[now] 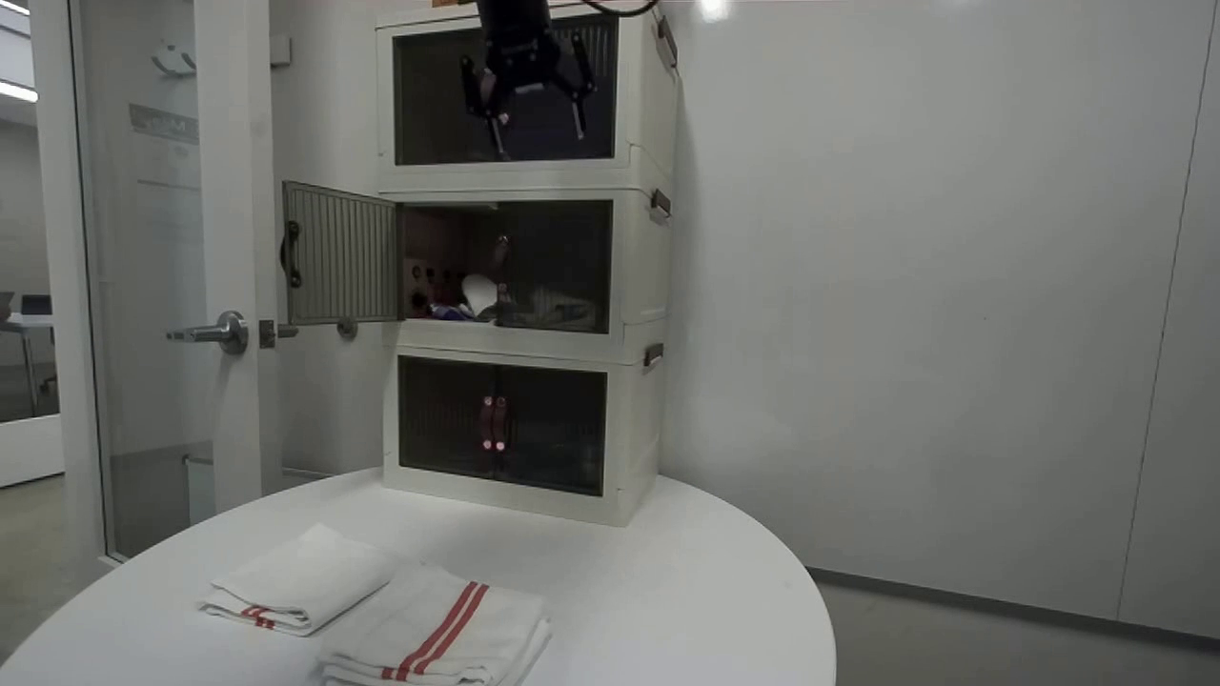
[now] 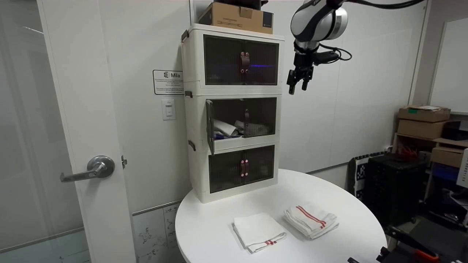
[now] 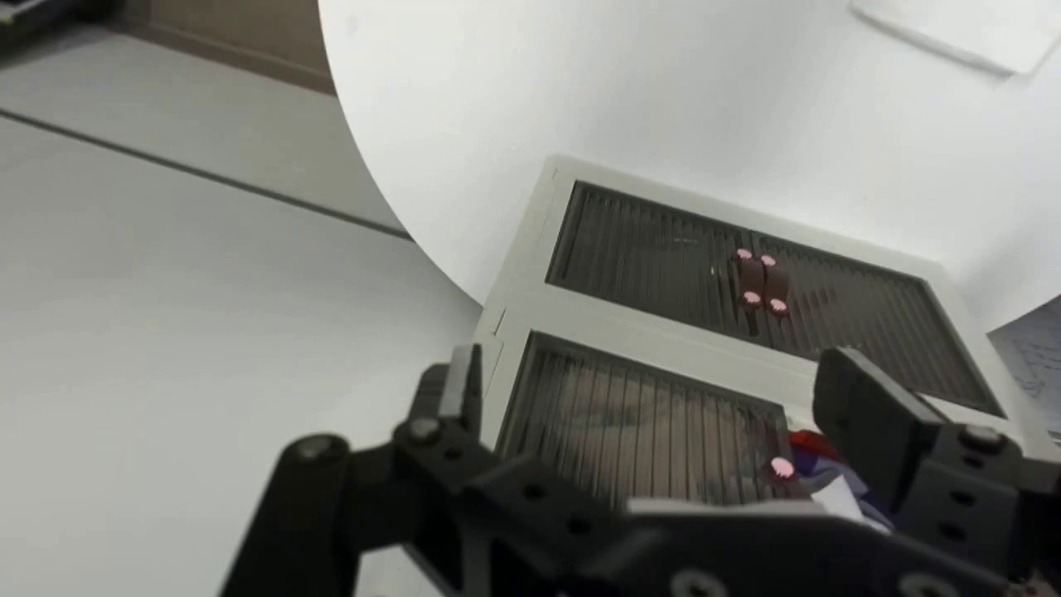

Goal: Close the right door of the second shelf

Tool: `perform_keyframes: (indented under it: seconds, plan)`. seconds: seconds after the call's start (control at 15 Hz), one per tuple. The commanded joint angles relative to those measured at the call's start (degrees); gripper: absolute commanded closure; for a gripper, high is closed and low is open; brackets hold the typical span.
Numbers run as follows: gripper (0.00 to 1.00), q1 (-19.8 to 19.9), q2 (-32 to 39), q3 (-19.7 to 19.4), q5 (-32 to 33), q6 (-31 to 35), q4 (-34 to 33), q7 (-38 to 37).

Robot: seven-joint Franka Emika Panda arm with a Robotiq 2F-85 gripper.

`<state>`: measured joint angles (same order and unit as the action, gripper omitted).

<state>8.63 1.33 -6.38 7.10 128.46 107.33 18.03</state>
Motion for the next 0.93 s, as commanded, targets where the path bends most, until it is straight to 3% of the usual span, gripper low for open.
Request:
perform_keyframes:
  seconds: [0.0, 0.13, 0.27, 0.53, 0.6, 0.87]
  plan:
    - [0.00, 0.32, -11.62, -1.43, -4.21, -2.14, 12.95, 1.81]
    - [0.00, -0.10, -16.32, -2.82, -7.56, -1.57, 18.18, 3.53]
    - [0.00, -1.38, -20.32, -5.11, -15.56, -1.00, 22.15, 7.35]
    - [0.00, -4.24, -25.19, -9.09, -26.83, -3.36, 26.04, 12.77]
    - [0.00, -3.11, -22.00, -7.63, -22.30, -2.26, 23.45, 9.69]
    - [0.00, -3.39, -22.52, -8.07, -22.55, -2.27, 24.07, 10.04]
